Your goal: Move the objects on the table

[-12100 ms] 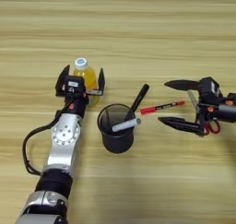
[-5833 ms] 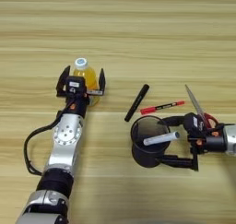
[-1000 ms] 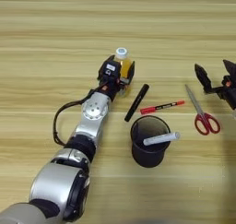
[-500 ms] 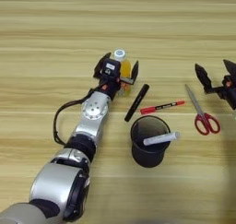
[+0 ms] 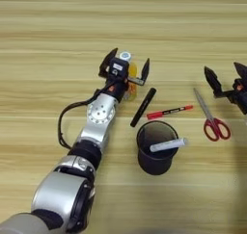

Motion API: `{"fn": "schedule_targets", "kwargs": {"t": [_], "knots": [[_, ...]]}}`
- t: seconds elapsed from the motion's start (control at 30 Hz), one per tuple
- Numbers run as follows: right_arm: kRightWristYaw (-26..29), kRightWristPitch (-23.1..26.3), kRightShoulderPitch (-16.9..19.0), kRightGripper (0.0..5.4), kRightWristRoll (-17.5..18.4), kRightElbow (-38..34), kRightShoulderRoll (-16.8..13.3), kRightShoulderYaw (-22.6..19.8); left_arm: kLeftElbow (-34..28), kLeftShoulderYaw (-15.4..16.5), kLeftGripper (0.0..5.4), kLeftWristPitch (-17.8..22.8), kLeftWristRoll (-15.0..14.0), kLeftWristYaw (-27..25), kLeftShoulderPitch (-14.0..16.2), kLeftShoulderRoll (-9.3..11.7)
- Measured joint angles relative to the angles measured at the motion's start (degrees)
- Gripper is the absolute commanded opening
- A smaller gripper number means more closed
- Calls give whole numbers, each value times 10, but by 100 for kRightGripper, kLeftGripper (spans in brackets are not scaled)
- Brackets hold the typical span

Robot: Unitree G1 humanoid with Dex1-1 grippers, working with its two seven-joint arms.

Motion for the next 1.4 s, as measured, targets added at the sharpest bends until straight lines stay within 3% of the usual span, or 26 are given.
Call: {"fn": "schedule_targets", "kwargs": {"t": [0.83, 1.27, 1.4], "knots": [[1, 0, 0, 540, 0, 0, 0, 0, -119, -12, 539, -9, 17, 18, 41, 7], [1, -10, -1, 540, -2, 1, -3, 1, -230, 15, 539, 26, 8, 17, 147, 52], [1, -11, -1, 540, -3, 4, -4, 1, -247, 20, 539, 42, -3, 15, 175, 54]]}}
